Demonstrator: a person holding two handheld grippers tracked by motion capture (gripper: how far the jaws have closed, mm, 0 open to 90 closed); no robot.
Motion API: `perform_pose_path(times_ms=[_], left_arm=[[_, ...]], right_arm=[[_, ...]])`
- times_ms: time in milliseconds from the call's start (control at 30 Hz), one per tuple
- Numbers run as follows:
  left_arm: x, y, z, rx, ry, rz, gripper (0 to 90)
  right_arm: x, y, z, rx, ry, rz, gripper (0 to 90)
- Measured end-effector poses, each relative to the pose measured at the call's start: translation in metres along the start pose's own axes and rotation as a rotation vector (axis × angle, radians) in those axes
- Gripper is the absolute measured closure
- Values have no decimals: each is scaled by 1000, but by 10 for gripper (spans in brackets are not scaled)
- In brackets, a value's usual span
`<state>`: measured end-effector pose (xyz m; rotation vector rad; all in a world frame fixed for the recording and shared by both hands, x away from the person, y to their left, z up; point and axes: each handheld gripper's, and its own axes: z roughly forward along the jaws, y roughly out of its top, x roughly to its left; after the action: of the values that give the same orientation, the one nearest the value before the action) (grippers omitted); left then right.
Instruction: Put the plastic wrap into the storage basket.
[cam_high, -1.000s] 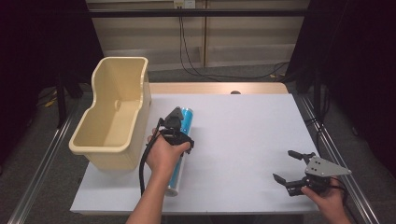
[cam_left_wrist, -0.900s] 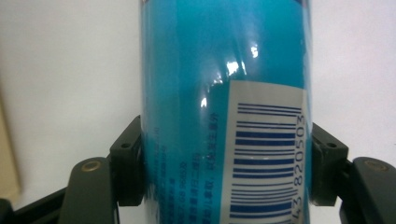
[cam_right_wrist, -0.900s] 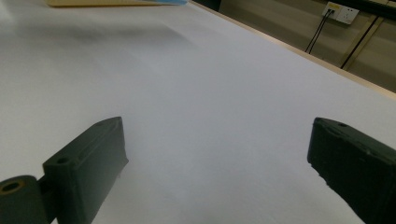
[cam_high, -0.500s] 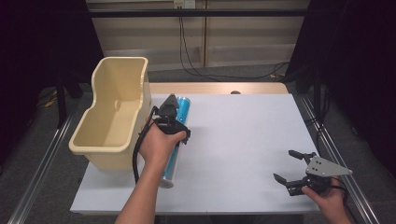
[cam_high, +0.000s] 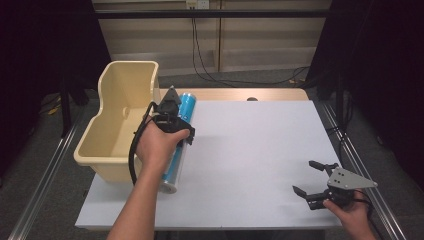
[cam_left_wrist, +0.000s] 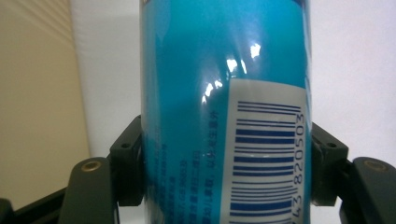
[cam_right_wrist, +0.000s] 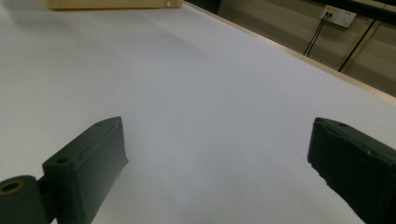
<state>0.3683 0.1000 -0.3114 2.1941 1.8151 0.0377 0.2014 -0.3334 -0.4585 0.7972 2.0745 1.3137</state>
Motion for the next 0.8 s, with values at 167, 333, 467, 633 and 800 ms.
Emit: perform_pose_path(times_ms=[167,333,467,633,800], left_arm=[[4,2,-11,-12,3,0,321],[6,5,-21,-30,3,-6,321],[9,8,-33,-47,3,-22,321],[14,9,-43,-60,4,-25,321],[21,9,-49,-66,7,-25,321]], right_arm=[[0,0,0,-2,0,-1,40],[0,0,1,-1,0,-5,40],[0,0,1,-3,2,-9,40],[1,0,1,-7,3,-1,38],[1,1,1,-13,5,3,36]])
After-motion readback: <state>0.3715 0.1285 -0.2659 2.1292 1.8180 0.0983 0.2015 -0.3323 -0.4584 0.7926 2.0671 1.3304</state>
